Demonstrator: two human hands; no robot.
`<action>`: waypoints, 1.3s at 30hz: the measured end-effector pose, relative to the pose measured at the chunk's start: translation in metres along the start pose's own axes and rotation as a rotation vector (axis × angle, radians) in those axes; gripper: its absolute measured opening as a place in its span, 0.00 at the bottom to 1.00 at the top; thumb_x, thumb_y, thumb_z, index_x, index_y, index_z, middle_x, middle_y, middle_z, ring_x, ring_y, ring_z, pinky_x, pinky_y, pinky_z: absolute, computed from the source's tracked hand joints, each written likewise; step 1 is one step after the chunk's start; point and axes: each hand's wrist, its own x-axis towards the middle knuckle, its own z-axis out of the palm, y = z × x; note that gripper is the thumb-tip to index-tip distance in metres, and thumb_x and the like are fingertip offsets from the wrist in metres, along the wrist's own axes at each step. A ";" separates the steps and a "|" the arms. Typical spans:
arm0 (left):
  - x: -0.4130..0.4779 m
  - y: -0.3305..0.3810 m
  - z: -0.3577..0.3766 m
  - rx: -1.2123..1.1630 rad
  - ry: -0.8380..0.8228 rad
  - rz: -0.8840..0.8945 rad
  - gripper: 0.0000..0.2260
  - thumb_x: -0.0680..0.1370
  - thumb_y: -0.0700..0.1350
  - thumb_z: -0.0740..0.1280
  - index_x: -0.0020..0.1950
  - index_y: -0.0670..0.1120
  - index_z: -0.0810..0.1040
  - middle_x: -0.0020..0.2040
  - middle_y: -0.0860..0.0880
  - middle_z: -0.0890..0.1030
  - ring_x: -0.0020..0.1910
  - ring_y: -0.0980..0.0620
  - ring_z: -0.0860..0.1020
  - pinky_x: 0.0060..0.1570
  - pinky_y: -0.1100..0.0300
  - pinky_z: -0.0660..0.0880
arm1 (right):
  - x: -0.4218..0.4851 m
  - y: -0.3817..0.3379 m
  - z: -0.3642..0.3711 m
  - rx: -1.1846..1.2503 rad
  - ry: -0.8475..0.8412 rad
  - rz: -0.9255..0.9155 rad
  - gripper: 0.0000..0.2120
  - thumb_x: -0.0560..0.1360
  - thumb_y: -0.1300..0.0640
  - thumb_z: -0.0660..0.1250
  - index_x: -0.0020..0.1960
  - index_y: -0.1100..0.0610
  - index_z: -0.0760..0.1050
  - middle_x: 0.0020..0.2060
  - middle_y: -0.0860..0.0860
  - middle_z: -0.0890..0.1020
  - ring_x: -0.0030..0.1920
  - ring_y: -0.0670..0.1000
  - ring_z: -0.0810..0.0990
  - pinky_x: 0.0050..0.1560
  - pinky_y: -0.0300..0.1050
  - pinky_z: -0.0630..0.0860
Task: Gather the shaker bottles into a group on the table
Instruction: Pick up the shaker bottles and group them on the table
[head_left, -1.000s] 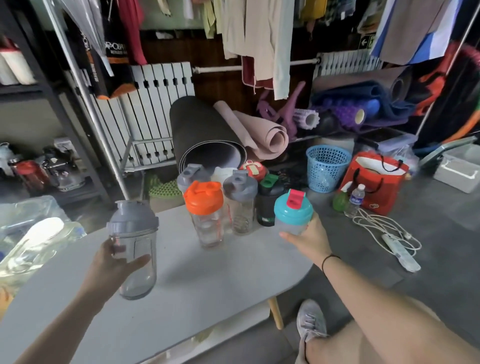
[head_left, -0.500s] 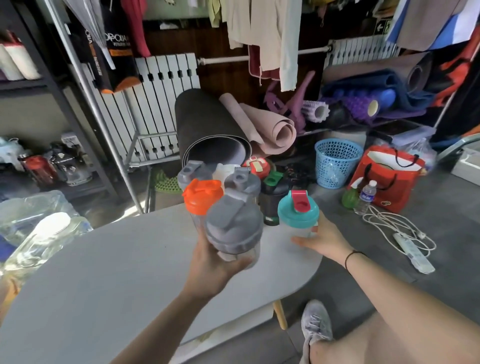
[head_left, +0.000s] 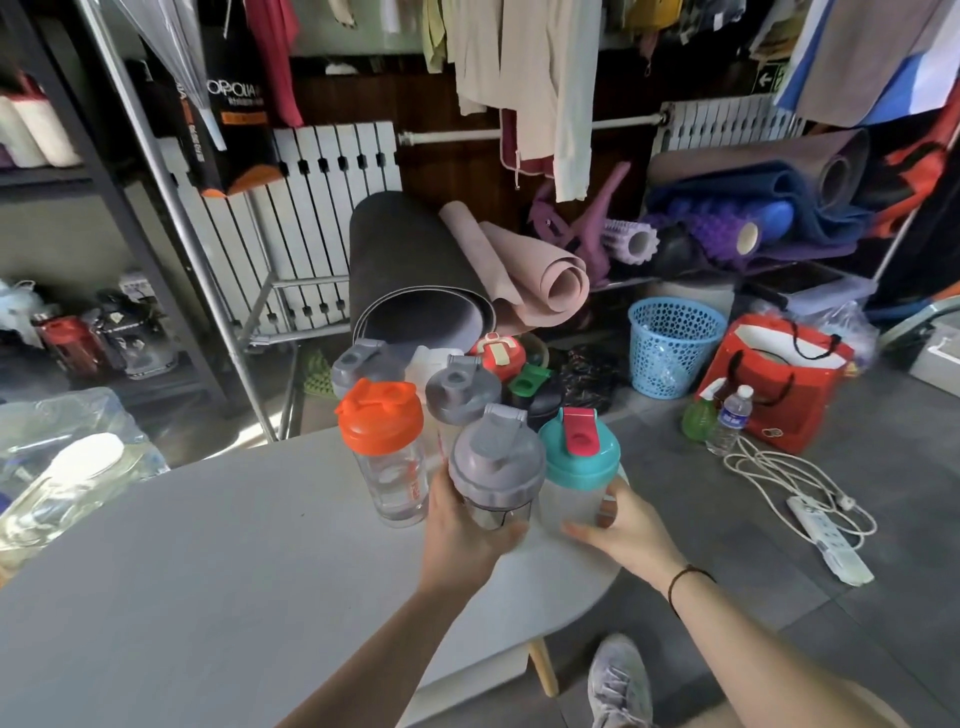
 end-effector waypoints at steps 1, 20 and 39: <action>0.002 -0.001 0.001 -0.007 -0.003 -0.015 0.40 0.56 0.52 0.79 0.63 0.58 0.62 0.62 0.53 0.75 0.61 0.51 0.76 0.59 0.50 0.76 | 0.000 0.000 -0.001 -0.010 0.000 -0.009 0.39 0.63 0.48 0.79 0.69 0.51 0.67 0.58 0.47 0.77 0.56 0.50 0.78 0.60 0.46 0.74; -0.006 -0.010 0.005 0.009 0.013 0.019 0.44 0.58 0.57 0.75 0.70 0.48 0.64 0.62 0.52 0.72 0.61 0.51 0.73 0.61 0.56 0.73 | -0.001 0.003 -0.004 -0.060 -0.045 -0.020 0.39 0.61 0.44 0.79 0.68 0.47 0.67 0.62 0.48 0.78 0.61 0.50 0.78 0.62 0.47 0.74; -0.009 -0.049 0.005 0.007 -0.100 -0.065 0.50 0.59 0.55 0.79 0.74 0.54 0.57 0.66 0.50 0.72 0.63 0.50 0.76 0.59 0.49 0.78 | -0.007 0.007 0.001 0.051 -0.076 -0.001 0.40 0.64 0.58 0.79 0.70 0.50 0.64 0.64 0.46 0.73 0.66 0.49 0.72 0.69 0.48 0.68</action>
